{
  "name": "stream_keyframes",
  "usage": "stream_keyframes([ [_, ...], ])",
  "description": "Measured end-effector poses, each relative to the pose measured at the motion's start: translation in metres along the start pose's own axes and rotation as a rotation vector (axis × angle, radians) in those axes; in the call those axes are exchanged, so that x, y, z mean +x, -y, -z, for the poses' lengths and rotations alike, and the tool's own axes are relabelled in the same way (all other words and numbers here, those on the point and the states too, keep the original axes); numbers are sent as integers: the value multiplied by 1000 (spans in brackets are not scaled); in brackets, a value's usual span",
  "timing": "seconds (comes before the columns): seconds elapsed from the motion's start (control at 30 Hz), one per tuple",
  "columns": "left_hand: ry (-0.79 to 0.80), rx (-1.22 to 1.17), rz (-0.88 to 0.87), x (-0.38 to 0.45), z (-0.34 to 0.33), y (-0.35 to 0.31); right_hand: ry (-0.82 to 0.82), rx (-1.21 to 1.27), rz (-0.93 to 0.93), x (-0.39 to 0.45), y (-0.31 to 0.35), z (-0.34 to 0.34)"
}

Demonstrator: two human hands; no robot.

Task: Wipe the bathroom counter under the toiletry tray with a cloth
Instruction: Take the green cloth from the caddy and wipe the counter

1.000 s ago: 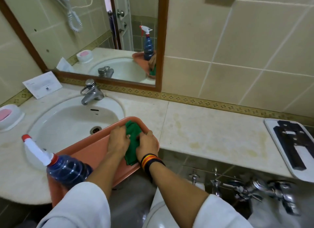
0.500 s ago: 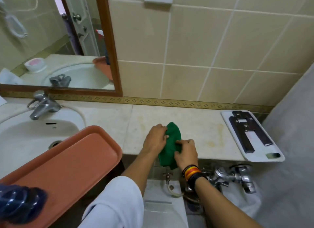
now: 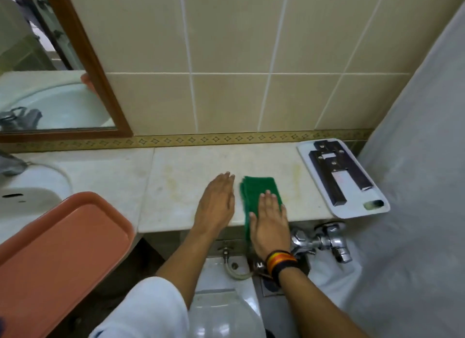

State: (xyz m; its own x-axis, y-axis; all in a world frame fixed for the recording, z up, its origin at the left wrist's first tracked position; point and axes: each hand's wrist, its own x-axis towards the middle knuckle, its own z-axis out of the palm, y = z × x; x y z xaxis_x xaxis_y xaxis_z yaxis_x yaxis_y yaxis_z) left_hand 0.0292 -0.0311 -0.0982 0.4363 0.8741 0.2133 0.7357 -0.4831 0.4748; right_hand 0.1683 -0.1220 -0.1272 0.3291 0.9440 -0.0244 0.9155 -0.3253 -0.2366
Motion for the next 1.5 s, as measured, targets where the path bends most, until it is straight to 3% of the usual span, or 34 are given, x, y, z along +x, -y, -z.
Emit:
stream_keyframes([
  [0.17, 77, 51, 43, 11, -49, -14, 19, -64, -130, 13, -78, 27],
  [0.5, 84, 115, 49, 16, -63, -11, -55, -33, -104, 182, -54, 19],
  [0.63, 106, 109, 57, 16, -62, -11, 24, 32, 89, 162, -14, 11],
  [0.7, 89, 82, 88, 15, -62, -13, 85, 180, 175, 148, -5, 16],
  [0.77, 69, 44, 115, 13, -58, -17, 96, 439, 113, 135, -11, 32],
  [0.83, 50, 28, 124, 11, -57, -18, -50, 571, -35, 125, -35, 40],
  [0.9, 24, 27, 102, 10, -53, -19, -103, 531, -126, 117, -57, 38],
  [1.07, -13, -22, 28, 71, -58, -67, -148, 445, -60, 119, -74, 19],
  [1.27, 103, 50, 294, 119, -97, -70, -207, 488, -36, 120, -75, 19],
  [1.37, 102, 95, 306, 90, -76, -46, -210, 466, -15, 119, -74, 19],
  [1.5, -6, 162, 476, 4, -28, 16, -181, 426, -17, 119, -72, 18],
])
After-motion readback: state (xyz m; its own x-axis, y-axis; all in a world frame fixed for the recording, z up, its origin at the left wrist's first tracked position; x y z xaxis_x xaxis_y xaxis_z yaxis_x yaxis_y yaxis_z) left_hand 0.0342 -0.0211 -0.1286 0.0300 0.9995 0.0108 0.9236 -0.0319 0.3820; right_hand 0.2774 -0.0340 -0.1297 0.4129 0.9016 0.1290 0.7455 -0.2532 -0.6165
